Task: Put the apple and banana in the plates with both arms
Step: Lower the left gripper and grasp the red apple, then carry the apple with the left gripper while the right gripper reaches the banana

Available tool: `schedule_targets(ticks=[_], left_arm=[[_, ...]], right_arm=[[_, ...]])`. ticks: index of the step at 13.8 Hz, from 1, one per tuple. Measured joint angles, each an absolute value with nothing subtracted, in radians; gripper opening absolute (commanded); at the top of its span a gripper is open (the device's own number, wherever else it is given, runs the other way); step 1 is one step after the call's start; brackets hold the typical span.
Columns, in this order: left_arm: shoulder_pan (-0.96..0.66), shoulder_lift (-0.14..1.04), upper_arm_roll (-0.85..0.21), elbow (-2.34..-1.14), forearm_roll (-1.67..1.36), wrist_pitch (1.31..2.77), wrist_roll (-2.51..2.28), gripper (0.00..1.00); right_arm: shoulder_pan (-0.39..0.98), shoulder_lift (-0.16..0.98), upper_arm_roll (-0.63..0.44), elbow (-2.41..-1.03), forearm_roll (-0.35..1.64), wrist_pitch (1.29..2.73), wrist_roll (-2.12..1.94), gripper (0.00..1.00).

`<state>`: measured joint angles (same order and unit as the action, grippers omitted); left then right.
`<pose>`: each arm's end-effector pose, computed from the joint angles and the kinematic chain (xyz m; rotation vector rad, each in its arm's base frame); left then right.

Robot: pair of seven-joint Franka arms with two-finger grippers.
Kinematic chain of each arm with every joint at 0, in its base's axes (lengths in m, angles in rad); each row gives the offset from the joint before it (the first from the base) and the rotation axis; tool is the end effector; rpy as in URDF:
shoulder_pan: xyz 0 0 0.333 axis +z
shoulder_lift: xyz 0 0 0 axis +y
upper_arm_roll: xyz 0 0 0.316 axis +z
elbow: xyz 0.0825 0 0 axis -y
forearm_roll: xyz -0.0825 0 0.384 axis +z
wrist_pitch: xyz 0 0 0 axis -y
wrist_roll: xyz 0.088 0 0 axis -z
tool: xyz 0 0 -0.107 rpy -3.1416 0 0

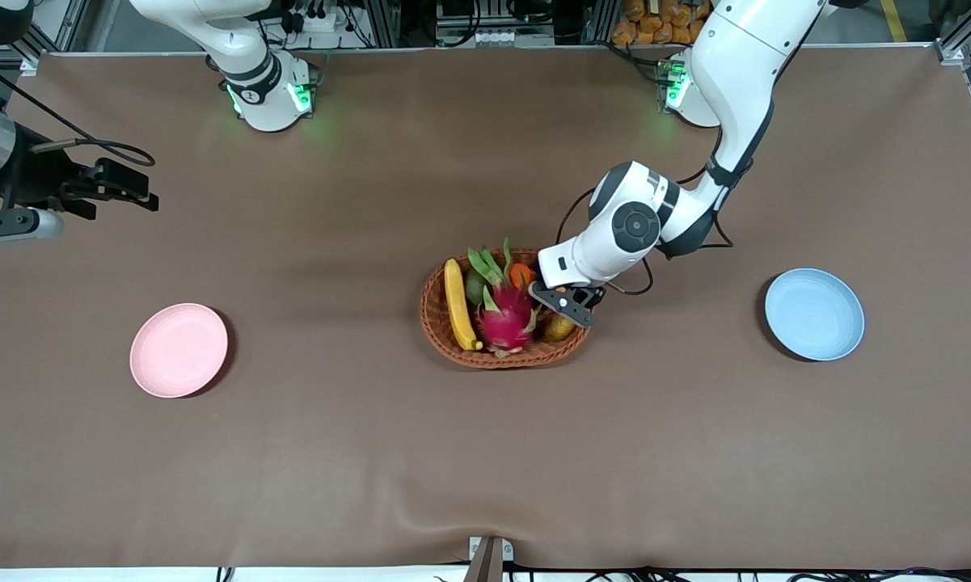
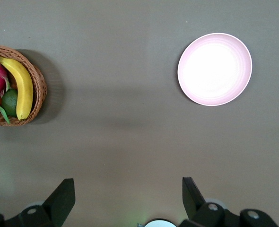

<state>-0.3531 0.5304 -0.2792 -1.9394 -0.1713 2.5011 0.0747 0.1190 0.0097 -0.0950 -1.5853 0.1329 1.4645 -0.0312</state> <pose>0.5116 -0.3642 0.2220 2.7930 -0.7600 -0.0373 0.5443 0.0287 0.6049 -3.0015 -0.0910 0.1954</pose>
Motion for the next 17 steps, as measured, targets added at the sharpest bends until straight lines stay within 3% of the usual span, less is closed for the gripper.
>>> schedule_targets(ticks=[5, 9, 17], left_arm=[[-0.353, 0.519, -0.279, -1.934, -0.171, 2.493, 0.054, 0.24], [-0.354, 0.462, -0.282, -1.917, -0.171, 2.402, 0.013, 0.24], [-0.293, 0.295, -0.263, -1.898, -0.171, 2.123, -0.045, 0.25]], right_arm=[[0.119, 0.010, -0.095, -1.582, 0.133, 1.469, -0.031, 1.00], [0.161, 0.016, -0.093, -1.578, 0.152, 1.487, -0.030, 1.00], [0.370, 0.169, -0.087, -1.580, 0.214, 1.714, 0.106, 0.96]])
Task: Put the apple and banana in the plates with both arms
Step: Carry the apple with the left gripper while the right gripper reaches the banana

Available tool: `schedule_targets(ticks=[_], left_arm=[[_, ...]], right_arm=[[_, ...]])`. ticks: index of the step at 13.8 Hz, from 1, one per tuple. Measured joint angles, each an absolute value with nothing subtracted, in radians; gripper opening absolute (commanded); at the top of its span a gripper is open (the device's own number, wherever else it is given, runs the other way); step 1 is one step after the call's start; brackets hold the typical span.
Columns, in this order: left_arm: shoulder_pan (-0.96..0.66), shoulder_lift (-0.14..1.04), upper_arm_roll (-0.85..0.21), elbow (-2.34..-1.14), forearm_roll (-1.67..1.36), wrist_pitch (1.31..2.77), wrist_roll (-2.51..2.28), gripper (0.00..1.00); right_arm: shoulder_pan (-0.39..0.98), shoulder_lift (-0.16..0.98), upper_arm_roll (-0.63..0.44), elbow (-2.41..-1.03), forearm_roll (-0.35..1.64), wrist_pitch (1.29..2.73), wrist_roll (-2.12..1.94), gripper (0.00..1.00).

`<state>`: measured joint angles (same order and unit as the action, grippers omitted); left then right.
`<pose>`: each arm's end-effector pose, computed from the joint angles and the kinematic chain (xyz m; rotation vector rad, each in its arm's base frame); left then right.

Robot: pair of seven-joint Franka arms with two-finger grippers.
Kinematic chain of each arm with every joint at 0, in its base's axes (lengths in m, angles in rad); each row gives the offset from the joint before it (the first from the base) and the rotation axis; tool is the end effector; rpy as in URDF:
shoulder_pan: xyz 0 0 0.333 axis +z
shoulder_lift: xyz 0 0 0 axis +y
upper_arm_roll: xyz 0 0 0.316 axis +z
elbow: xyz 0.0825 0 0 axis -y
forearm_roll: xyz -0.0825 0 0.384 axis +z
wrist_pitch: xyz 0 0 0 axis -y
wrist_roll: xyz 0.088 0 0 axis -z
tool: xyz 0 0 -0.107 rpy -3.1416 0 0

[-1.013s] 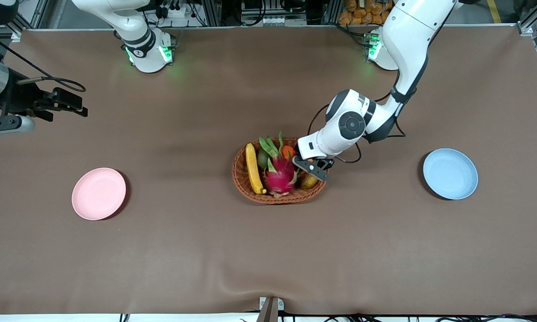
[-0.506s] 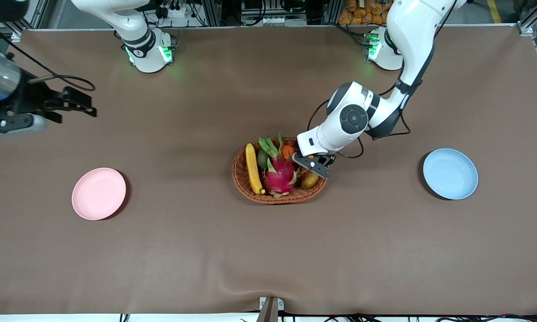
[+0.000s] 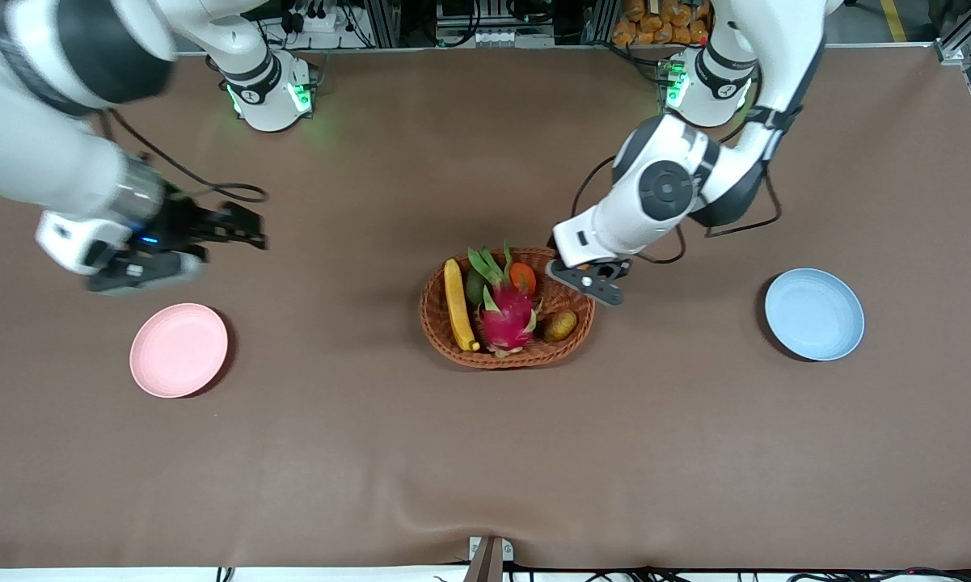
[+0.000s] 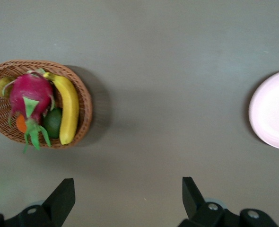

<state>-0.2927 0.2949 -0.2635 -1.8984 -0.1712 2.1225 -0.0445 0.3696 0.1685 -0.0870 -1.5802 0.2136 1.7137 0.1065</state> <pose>0.5193 -0.3227 0.3485 2.8842 -0.5975 -0.1854 0.5805 0.1930 0.5361 -2.9462 -0.2109 0.1058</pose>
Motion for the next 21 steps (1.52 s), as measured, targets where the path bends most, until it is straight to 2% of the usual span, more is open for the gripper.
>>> schedule_targets(ticks=[3, 4, 5, 6, 10, 12, 14, 17, 21], left_arm=[[-0.198, 0.259, -0.258, -1.892, -0.169, 1.997, -0.045, 0.26], [-0.165, 0.254, -0.257, -1.889, -0.160, 1.964, -0.045, 0.27], [-0.130, 0.252, -0.257, -1.887, -0.134, 1.935, -0.045, 0.35], [-0.094, 0.250, -0.257, -1.886, -0.098, 1.912, -0.045, 0.37], [0.005, 0.251, -0.256, -1.890, -0.016, 1.844, -0.045, 0.39], [0.050, 0.256, -0.256, -1.897, -0.012, 1.836, -0.044, 0.40], [0.102, 0.276, -0.255, -1.903, -0.011, 1.835, -0.041, 0.40], [0.189, 0.325, -0.255, -1.906, 0.012, 1.835, -0.039, 0.40], [0.314, 0.394, -0.254, -1.896, 0.036, 1.843, 0.003, 0.40]], right_arm=[[0.471, 0.254, -0.086, -1.581, 0.214, 1.872, 0.147, 0.88], [0.497, 0.284, -0.086, -1.582, 0.214, 1.934, 0.156, 0.87], [0.525, 0.315, -0.085, -1.581, 0.214, 2.000, 0.176, 0.87], [0.553, 0.348, -0.085, -1.580, 0.213, 2.072, 0.204, 0.86], [0.648, 0.485, -0.086, -1.539, 0.209, 2.300, 0.255, 0.77], [0.661, 0.544, -0.087, -1.516, 0.191, 2.360, 0.257, 0.67], [0.668, 0.598, -0.087, -1.501, 0.158, 2.422, 0.257, 0.66], [0.680, 0.657, -0.087, -1.490, 0.138, 2.473, 0.257, 0.56], [0.701, 0.708, -0.087, -1.485, 0.136, 2.534, 0.257, 0.56]])
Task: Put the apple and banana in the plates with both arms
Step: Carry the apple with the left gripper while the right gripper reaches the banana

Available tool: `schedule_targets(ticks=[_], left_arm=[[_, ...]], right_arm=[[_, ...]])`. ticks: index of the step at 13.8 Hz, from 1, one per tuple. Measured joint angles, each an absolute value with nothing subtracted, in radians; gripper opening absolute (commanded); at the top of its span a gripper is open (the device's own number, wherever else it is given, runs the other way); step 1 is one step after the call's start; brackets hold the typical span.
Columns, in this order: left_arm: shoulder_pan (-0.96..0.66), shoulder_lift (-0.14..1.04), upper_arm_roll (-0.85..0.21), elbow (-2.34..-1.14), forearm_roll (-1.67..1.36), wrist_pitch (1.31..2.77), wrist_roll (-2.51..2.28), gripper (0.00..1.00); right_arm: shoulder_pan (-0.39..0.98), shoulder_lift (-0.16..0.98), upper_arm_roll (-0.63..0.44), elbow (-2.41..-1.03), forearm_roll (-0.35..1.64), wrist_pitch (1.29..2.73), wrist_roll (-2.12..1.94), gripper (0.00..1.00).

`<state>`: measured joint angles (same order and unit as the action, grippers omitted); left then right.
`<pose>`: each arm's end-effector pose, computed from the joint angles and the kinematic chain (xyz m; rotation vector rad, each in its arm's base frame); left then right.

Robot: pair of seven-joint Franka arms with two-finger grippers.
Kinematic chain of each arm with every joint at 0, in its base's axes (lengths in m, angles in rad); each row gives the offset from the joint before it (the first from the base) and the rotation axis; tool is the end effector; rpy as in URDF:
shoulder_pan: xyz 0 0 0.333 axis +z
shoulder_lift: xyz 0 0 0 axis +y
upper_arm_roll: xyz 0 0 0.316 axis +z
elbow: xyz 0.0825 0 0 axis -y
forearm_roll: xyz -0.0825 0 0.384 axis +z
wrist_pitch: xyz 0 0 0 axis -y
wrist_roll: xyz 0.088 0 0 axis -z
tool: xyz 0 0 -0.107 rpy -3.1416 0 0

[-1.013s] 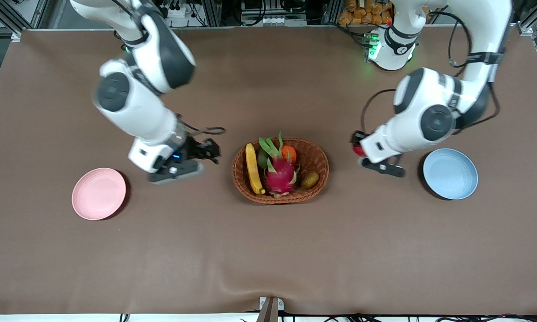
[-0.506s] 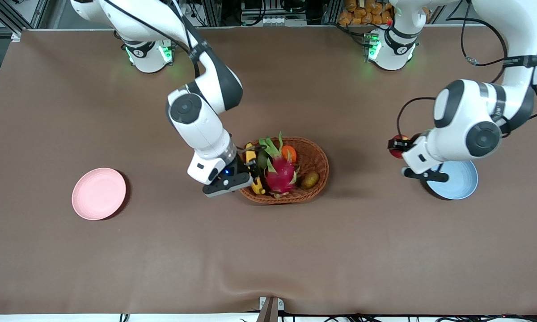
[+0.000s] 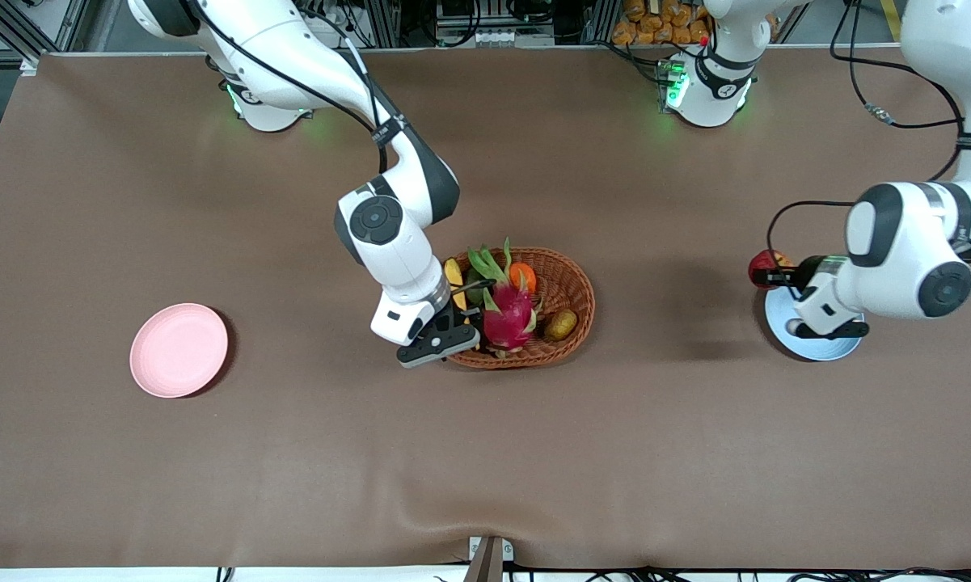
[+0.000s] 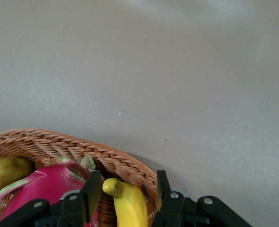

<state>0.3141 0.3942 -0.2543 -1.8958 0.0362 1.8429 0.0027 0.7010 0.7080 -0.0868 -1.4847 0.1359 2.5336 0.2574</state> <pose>0.5731 0.0423 0.2743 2.9901 0.0553 -0.6556 0.6037 0.4401 0.2928 -2.8948 -0.4216 -0.4337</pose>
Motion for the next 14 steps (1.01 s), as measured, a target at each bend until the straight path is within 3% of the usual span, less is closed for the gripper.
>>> schedule_targets(ticks=[7, 14], left_arm=[[0.422, 0.517, -0.254, -1.797, 0.082, 1.846, 0.022, 0.40], [0.429, 0.619, -0.239, -1.698, 0.168, 1.846, 0.022, 0.41]], right_arm=[[0.721, 0.749, -0.087, -1.471, 0.136, 2.551, 0.300, 0.56], [0.734, 0.774, -0.087, -1.458, 0.136, 2.551, 0.308, 0.56]])
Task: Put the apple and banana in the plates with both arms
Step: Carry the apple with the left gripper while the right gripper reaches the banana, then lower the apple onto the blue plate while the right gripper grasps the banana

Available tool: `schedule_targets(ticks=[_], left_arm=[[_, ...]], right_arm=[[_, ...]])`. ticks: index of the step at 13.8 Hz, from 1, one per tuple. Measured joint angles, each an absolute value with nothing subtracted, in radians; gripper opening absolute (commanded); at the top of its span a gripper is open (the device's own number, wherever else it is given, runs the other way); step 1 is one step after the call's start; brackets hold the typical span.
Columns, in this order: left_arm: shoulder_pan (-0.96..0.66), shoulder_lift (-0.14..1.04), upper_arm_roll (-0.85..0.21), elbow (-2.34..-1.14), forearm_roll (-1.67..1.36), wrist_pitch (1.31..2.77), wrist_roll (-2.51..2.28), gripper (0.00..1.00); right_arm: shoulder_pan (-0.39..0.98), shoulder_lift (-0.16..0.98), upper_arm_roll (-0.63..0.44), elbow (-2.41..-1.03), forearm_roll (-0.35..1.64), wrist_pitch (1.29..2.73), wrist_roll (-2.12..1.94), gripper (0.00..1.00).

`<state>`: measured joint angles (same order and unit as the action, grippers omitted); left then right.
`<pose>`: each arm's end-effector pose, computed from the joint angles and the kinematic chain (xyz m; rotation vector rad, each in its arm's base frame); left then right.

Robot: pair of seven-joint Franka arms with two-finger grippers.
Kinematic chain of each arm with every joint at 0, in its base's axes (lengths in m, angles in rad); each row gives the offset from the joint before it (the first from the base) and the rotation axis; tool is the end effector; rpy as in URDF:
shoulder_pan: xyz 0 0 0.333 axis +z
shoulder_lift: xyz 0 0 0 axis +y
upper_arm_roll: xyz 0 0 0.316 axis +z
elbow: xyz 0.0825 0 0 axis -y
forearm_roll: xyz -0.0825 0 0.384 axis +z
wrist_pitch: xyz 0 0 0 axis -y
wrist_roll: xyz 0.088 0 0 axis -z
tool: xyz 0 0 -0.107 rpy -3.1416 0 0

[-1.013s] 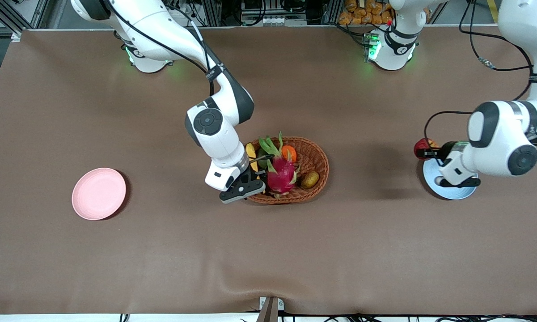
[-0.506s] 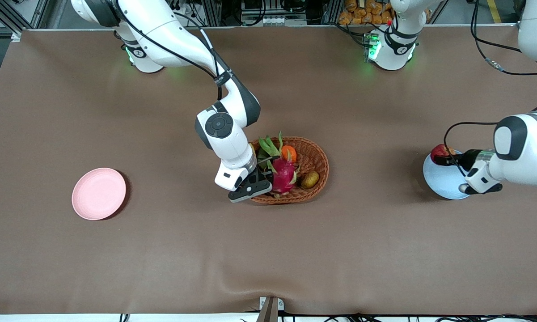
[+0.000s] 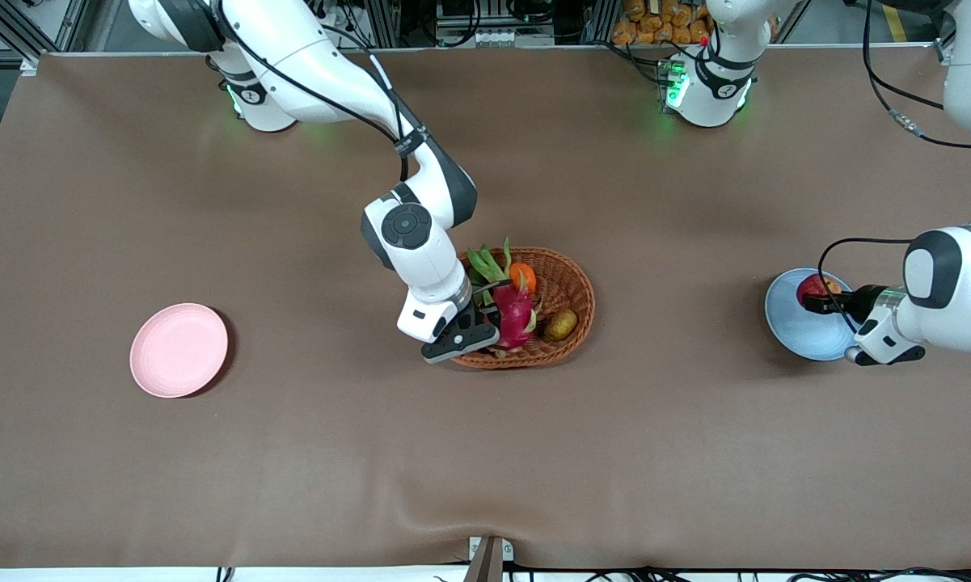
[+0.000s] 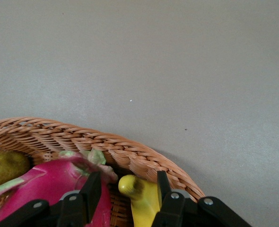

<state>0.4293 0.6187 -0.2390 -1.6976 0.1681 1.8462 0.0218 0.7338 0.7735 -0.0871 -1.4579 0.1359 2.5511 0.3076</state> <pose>0.6048 0.1408 0.2160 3.0177 0.1461 -0.6855 0.5919 0.4621 0.2586 -2.9064 -0.3993 -0.4000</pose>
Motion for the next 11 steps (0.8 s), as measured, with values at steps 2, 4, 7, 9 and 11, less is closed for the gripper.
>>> schedule_targets(ticks=[2, 4, 7, 9, 11], left_arm=[[0.429, 0.632, -0.239, -1.691, 0.173, 1.850, 0.022, 0.43], [0.429, 0.643, -0.237, -1.690, 0.180, 1.868, 0.022, 0.44], [0.429, 0.653, -0.234, -1.686, 0.202, 1.880, 0.022, 0.54], [0.429, 0.656, -0.233, -1.685, 0.213, 1.893, 0.022, 0.86], [0.429, 0.656, -0.233, -1.684, 0.214, 1.895, 0.022, 1.00]], right_arm=[[0.734, 0.777, -0.087, -1.457, 0.136, 2.551, 0.308, 0.56], [0.734, 0.781, -0.087, -1.457, 0.136, 2.551, 0.308, 0.56], [0.734, 0.791, -0.089, -1.452, 0.136, 2.553, 0.308, 0.49], [0.734, 0.794, -0.089, -1.450, 0.136, 2.553, 0.308, 0.29], [0.734, 0.795, -0.089, -1.450, 0.136, 2.553, 0.308, 0.22]])
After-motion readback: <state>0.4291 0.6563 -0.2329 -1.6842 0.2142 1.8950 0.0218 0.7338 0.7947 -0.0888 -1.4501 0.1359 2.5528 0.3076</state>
